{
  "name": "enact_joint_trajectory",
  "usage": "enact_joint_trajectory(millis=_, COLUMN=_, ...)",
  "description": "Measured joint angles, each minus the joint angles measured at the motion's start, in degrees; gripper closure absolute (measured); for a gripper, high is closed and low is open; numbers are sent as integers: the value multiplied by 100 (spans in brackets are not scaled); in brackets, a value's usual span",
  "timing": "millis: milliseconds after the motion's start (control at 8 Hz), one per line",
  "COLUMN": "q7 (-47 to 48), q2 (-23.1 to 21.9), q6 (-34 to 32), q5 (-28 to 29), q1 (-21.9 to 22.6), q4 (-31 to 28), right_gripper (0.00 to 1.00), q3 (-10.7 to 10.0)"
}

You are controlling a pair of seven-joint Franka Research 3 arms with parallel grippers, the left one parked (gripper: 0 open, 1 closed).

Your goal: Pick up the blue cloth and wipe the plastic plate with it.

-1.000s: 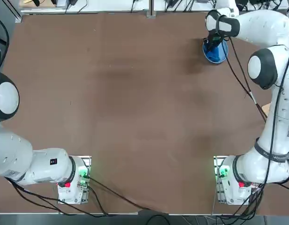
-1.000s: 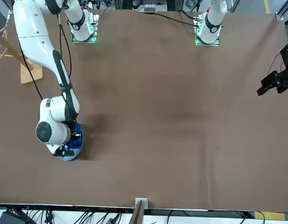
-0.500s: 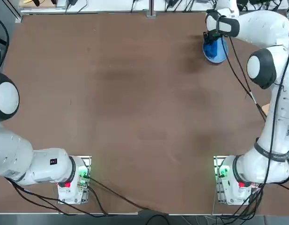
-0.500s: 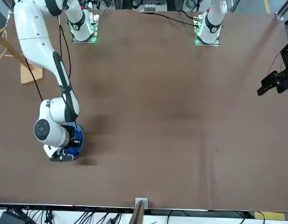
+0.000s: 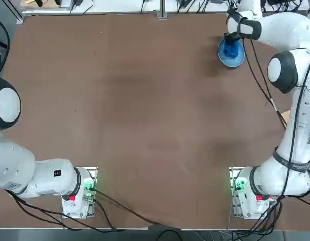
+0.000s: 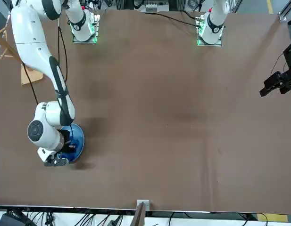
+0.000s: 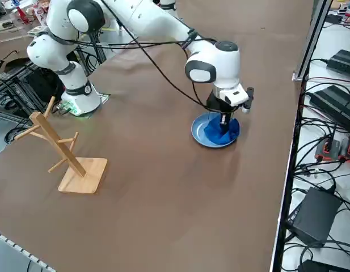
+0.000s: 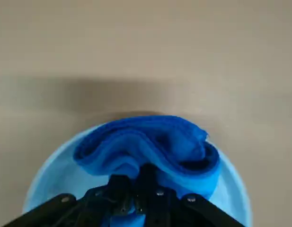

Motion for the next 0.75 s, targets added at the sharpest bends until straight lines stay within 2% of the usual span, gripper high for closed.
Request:
enact_joint_trajectory(millis=375, q7=-75, q2=-23, q6=-683, q5=-74, q1=-143, q4=98, right_gripper=94, q3=-1)
enact_joint_trajectory(millis=750, q7=56, q2=-48, q6=-1206, q5=-36, q1=0, q4=133, right_gripper=94, q3=7)
